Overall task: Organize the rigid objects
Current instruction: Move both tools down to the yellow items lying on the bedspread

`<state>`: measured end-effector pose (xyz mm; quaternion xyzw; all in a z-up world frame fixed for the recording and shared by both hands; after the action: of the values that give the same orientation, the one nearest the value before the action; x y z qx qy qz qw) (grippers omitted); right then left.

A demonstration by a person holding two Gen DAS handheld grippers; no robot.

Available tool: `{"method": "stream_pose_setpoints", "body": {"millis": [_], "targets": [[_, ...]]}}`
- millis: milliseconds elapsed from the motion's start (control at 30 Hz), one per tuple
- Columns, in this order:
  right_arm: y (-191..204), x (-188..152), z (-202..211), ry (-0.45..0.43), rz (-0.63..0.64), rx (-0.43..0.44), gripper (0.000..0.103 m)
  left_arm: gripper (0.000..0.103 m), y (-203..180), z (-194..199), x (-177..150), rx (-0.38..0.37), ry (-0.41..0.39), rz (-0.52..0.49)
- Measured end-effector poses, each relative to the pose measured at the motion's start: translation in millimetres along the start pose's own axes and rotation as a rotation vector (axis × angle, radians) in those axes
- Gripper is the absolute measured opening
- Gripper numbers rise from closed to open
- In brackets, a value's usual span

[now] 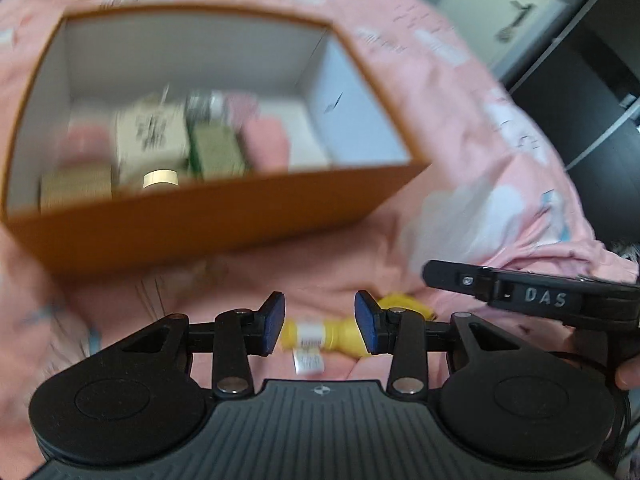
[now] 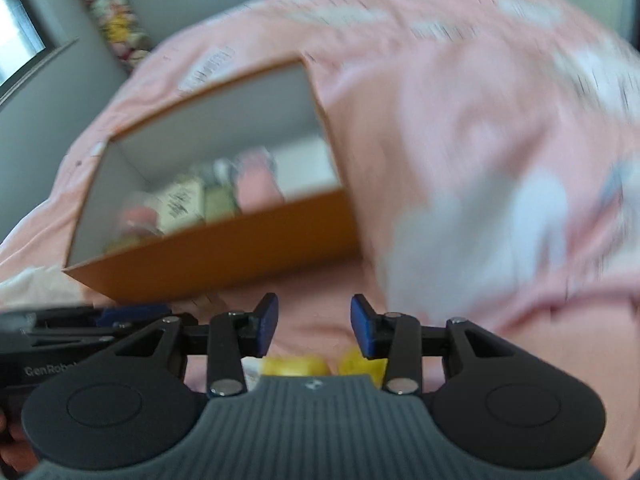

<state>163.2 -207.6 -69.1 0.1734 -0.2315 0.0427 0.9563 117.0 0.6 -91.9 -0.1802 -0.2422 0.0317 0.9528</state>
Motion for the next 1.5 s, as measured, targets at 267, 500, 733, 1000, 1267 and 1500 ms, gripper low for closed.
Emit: {"method": "stream_pose_setpoints", "body": {"millis": [267, 500, 733, 1000, 1267, 1500], "targets": [[-41, -18, -30, 0.075, -0.153, -0.110, 0.040, 0.055, 23, -32, -24, -0.026, 0.101, 0.228], [-47, -23, -56, 0.128, -0.152, -0.103, 0.040, 0.060, 36, -52, -36, -0.078, 0.120, 0.346], [-47, -23, -81, 0.185, -0.145, -0.090, 0.048, 0.062, 40, -66, -37, -0.107, 0.129, 0.392], [-43, -23, -83, 0.184, -0.134, -0.086, 0.033, 0.049, 39, -66, -35, -0.097, 0.130, 0.374], [-37, -24, -64, 0.112, -0.122, -0.060, 0.015, 0.040, 44, -63, -34, -0.090, 0.095, 0.398], [-28, -25, -55, 0.080, -0.126, 0.073, 0.014, 0.038, 49, -67, -33, -0.095, 0.095, 0.444]]}}
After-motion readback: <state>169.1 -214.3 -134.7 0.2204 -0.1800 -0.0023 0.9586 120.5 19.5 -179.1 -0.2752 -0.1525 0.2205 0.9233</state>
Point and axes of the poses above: each gripper's, at about its wrist camera, not at the fingertips, and z roughly against the way its jaws point, y to its left, x to its top, the point moved 3 cm from there along -z, roughly the way its jaws point, and after that the axes turned 4 degrees about -z, right-handed, at the moved point
